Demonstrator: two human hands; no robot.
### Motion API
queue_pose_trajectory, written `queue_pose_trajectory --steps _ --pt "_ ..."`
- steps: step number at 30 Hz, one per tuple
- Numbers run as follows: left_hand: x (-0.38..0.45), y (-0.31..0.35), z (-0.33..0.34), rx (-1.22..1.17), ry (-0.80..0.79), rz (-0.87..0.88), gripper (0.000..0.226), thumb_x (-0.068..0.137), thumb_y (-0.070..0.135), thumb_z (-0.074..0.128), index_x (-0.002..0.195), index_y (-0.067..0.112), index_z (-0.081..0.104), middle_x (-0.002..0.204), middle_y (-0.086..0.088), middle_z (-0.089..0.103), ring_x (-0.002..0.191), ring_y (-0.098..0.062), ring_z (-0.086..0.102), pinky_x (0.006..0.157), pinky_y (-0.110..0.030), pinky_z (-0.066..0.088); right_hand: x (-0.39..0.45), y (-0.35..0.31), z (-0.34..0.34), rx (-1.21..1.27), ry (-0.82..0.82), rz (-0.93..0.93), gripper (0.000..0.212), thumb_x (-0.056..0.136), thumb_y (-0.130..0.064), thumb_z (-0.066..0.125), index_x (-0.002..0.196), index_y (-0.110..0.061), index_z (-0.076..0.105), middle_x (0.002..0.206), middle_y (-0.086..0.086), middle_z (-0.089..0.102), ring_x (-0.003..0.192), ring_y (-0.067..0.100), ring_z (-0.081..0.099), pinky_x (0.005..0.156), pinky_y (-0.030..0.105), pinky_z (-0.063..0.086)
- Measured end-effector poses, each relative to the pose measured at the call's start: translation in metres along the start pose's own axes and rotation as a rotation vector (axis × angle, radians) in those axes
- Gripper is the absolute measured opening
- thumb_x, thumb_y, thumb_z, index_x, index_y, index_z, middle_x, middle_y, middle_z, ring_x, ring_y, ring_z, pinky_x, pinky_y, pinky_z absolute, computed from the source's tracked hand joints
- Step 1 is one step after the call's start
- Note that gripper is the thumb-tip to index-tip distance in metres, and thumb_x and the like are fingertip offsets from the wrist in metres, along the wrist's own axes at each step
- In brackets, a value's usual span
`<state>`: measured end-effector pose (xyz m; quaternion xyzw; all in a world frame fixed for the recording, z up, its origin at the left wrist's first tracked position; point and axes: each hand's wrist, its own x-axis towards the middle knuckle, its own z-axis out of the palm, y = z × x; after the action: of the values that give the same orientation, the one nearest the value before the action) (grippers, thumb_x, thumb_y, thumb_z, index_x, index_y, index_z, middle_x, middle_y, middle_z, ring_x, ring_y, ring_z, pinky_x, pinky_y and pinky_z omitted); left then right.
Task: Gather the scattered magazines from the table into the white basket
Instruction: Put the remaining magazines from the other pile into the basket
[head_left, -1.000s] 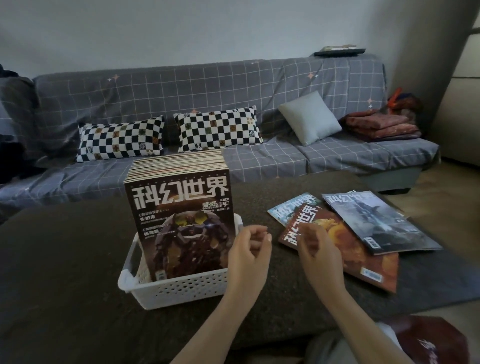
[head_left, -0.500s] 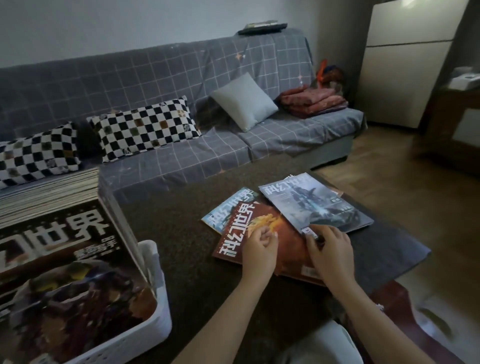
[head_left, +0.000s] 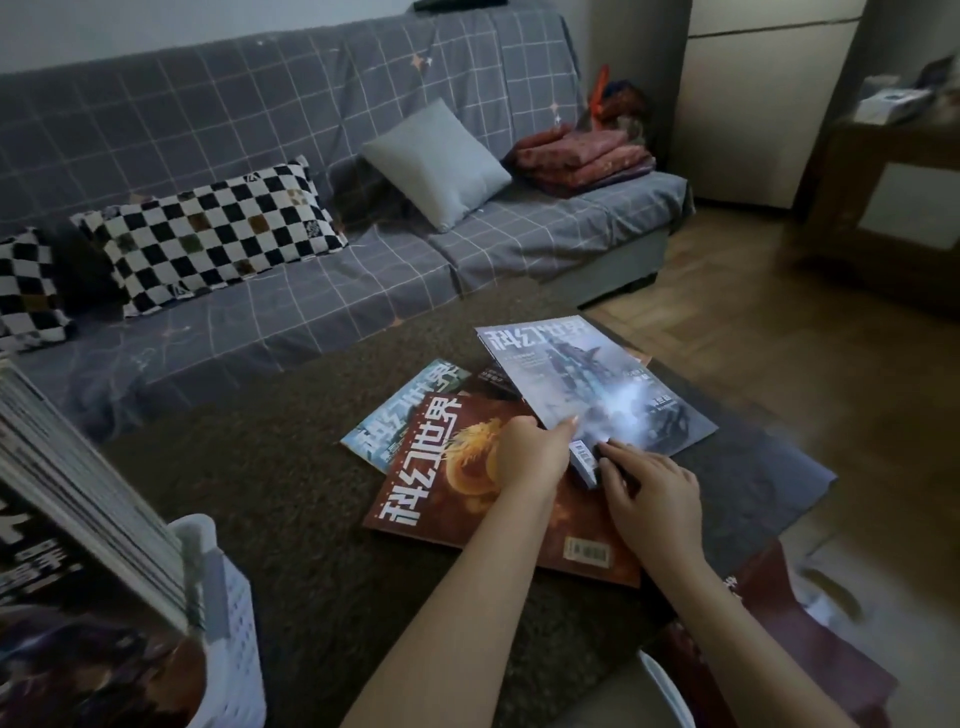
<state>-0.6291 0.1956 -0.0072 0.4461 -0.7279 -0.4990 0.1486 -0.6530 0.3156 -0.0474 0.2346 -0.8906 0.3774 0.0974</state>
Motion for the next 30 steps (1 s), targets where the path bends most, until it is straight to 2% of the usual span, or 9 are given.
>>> queue_pose_trajectory --steps 6,9,12,16,19,22,25,27,30 --pt "-0.013 -0.001 0.003 0.012 0.020 0.073 0.030 0.086 0.041 0.065 0.103 0.017 0.059 0.099 0.003 0.066 0.083 -0.013 0.059 0.054 -0.019 0.034 -0.004 0.002 -0.008 0.024 0.008 -0.008 0.022 0.085 -0.028 0.066 0.105 -0.024 0.072 0.111 -0.005 0.070 0.107 0.016 0.061 0.094 0.033 0.030" --pt "-0.030 -0.005 -0.003 -0.122 -0.002 0.098 0.021 0.093 0.027 0.060 0.108 0.014 0.054 0.104 0.001 0.060 0.088 -0.012 0.055 0.061 -0.018 0.040 -0.010 0.001 -0.012 -0.009 -0.004 0.042 0.034 0.084 -0.035 0.066 0.115 -0.022 0.067 0.119 -0.003 0.066 0.115 0.017 0.055 0.094 0.031 0.025" --pt "-0.048 -0.015 -0.022 -0.203 -0.048 0.122 0.009 0.094 0.023 0.058 0.094 0.024 0.049 0.104 -0.002 0.062 0.089 -0.014 0.061 0.074 -0.030 0.053 -0.013 0.000 -0.018 -0.065 -0.090 0.103 0.049 0.086 -0.047 0.059 0.129 -0.024 0.057 0.136 -0.003 0.054 0.128 0.017 0.044 0.104 0.036 0.024" --pt "-0.076 -0.033 -0.060 -0.250 -0.084 0.167 0.012 0.093 0.031 0.060 0.090 0.034 0.049 0.099 0.006 0.063 0.085 -0.007 0.066 0.066 -0.025 0.054 -0.019 -0.014 -0.029 0.024 -0.202 0.108 0.063 0.084 -0.054 0.056 0.138 -0.023 0.045 0.147 -0.001 0.040 0.136 0.021 0.033 0.110 0.041 0.022" --pt "-0.096 -0.043 -0.092 -0.276 -0.064 0.228 0.012 0.091 0.032 0.061 0.091 0.037 0.051 0.099 0.009 0.065 0.087 -0.008 0.067 0.072 -0.030 0.057 -0.028 -0.032 -0.034 0.162 -0.259 0.080 0.075 0.081 -0.055 0.059 0.144 -0.021 0.036 0.151 -0.001 0.032 0.138 0.022 0.026 0.112 0.047 0.024" --pt "-0.113 -0.051 -0.128 -0.293 -0.022 0.283 0.014 0.092 0.025 0.061 0.094 0.036 0.053 0.097 0.009 0.069 0.086 -0.006 0.069 0.077 -0.032 0.057 -0.033 -0.053 -0.039 0.376 -0.261 0.081 0.078 0.079 -0.045 0.068 0.144 -0.022 0.033 0.144 0.001 0.043 0.129 0.022 0.040 0.103 0.038 0.039" --pt "-0.128 -0.058 -0.165 -0.260 0.032 0.320 0.015 0.094 0.023 0.058 0.096 0.037 0.052 0.101 0.013 0.067 0.089 -0.001 0.066 0.075 -0.024 0.052 -0.041 -0.078 -0.043 0.600 -0.265 0.095 0.062 0.078 -0.035 0.071 0.133 -0.023 0.045 0.115 -0.013 0.059 0.097 0.002 0.055 0.068 0.008 0.044" --pt "-0.139 -0.062 -0.189 -0.229 0.085 0.347 0.014 0.095 0.023 0.057 0.100 0.035 0.052 0.104 0.012 0.067 0.092 -0.001 0.064 0.076 -0.021 0.050 -0.047 -0.095 -0.043 0.676 -0.270 0.084 0.051 0.078 -0.035 0.071 0.124 -0.025 0.050 0.100 -0.025 0.054 0.089 -0.004 0.054 0.059 0.009 0.044" --pt "-0.156 -0.067 -0.223 -0.213 0.174 0.381 0.012 0.095 0.021 0.056 0.105 0.028 0.054 0.103 0.010 0.068 0.092 -0.001 0.063 0.075 -0.020 0.049 -0.056 -0.122 -0.040 0.757 -0.262 0.052 0.038 0.078 -0.034 0.071 0.109 -0.028 0.051 0.099 -0.016 0.059 0.093 0.002 0.058 0.066 0.015 0.045"
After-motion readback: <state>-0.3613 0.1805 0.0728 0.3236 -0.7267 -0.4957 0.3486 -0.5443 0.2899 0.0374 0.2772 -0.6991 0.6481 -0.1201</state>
